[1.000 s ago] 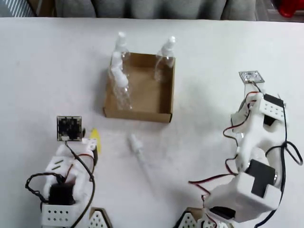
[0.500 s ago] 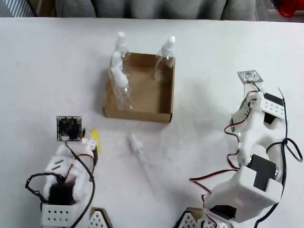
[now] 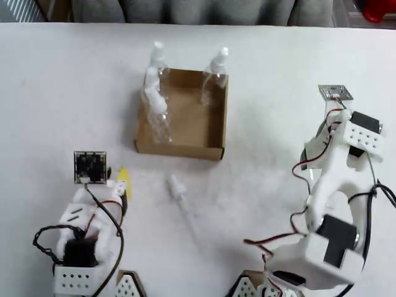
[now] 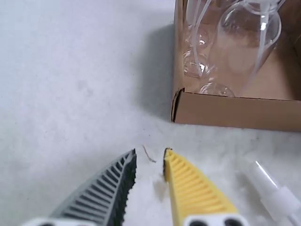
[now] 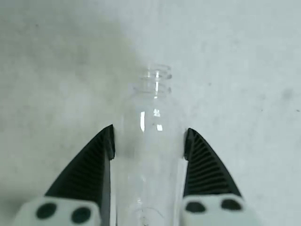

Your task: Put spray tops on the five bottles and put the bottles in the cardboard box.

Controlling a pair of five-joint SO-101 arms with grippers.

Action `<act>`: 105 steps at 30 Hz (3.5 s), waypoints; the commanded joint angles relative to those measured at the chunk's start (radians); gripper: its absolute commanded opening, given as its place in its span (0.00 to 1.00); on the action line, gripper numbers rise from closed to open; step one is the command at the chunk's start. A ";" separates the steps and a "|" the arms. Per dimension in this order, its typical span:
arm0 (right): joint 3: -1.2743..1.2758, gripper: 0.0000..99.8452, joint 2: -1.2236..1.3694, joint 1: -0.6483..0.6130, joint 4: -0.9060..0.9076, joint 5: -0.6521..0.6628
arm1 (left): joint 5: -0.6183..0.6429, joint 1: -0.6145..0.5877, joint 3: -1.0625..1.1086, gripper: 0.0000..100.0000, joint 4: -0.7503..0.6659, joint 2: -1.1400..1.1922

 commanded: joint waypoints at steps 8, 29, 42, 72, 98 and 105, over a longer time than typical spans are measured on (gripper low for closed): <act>0.249 0.02 -0.255 -0.134 0.084 -0.178 | 0.003 -0.001 -0.002 0.11 0.021 -0.007; 0.654 0.02 -0.567 -0.268 -0.294 -0.298 | 0.005 0.179 -0.249 0.11 0.180 0.096; 0.655 0.02 -0.568 -0.268 -0.294 -0.296 | 0.292 0.547 -0.667 0.11 0.118 0.926; 0.674 0.02 -0.568 -0.268 -0.294 -0.232 | 0.505 0.512 -0.577 0.23 -0.193 1.112; 0.677 0.02 -0.567 -0.268 -0.294 -0.232 | 0.634 0.483 -0.726 0.24 -0.325 1.596; 0.678 0.02 -0.567 -0.268 -0.292 -0.232 | 0.632 0.493 -0.741 0.12 -0.333 1.612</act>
